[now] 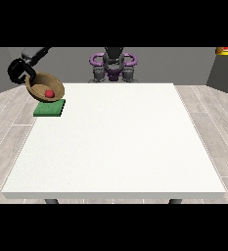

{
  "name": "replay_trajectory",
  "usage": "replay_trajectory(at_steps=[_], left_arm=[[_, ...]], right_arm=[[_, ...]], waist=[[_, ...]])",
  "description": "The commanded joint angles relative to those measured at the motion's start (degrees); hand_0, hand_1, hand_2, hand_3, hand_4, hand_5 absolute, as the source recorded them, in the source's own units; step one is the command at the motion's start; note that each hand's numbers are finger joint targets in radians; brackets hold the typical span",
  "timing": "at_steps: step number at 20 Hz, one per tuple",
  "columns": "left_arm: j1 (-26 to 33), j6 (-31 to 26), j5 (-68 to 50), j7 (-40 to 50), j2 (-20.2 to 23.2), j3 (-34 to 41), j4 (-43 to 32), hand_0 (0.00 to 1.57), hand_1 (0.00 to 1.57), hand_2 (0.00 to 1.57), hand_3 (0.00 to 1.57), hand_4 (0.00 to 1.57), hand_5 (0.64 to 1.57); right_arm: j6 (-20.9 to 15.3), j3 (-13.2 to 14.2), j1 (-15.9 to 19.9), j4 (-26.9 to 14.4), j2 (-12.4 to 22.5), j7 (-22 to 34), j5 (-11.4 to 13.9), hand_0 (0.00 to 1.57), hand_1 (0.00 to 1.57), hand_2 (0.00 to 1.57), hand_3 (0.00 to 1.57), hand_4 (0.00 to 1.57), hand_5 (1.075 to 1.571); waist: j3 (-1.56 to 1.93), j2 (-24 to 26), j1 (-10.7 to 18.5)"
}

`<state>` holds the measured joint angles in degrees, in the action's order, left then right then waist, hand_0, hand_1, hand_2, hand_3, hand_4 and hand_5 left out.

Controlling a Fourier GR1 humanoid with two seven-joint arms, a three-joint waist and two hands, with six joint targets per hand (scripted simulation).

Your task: Pick the cup and pour the ball into the bowl, then pick the bowl and place it on the pad

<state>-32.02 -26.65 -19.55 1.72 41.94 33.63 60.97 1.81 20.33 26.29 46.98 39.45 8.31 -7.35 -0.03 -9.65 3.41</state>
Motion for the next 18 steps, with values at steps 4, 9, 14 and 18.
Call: replay_trajectory(at_steps=[4, 9, 14, 18], left_arm=[[-0.6, -0.5, 0.2, -4.8, 4.4, 2.0, -6.3, 0.00, 0.00, 0.00, 0.00, 1.22, 1.553], [0.9, -2.1, -0.8, -6.1, 2.8, 0.7, -3.3, 0.00, 0.00, 0.00, 0.00, 1.21, 1.555], [0.3, -0.3, -1.2, -3.5, 4.2, 0.8, -4.7, 0.00, 0.00, 0.00, 0.00, 1.20, 1.557], [-0.8, 2.2, -1.2, -2.6, 2.9, -0.7, 0.5, 0.00, 0.00, 0.00, 0.00, 1.19, 1.561]], right_arm=[[-0.9, -0.2, 1.6, -0.2, -3.4, -1.7, -0.3, 1.57, 1.57, 1.57, 0.49, 1.07, 1.568], [-2.2, 1.5, 3.3, -6.0, -5.4, -4.3, -1.1, 1.57, 1.57, 1.57, 0.45, 1.05, 1.569], [0.8, 1.6, 2.2, -7.3, -5.9, -6.1, -2.2, 1.57, 1.57, 1.57, 0.55, 1.02, 1.571], [-3.2, 5.9, 5.2, -12.8, -5.1, -7.0, -4.3, 1.57, 1.57, 1.57, 0.88, 0.71, 1.571]], waist=[[0.02, -3.1, -2.8], [0.05, -4.7, 1.1], [0.06, -2.7, -1.6], [0.12, -5.3, 1.0]])
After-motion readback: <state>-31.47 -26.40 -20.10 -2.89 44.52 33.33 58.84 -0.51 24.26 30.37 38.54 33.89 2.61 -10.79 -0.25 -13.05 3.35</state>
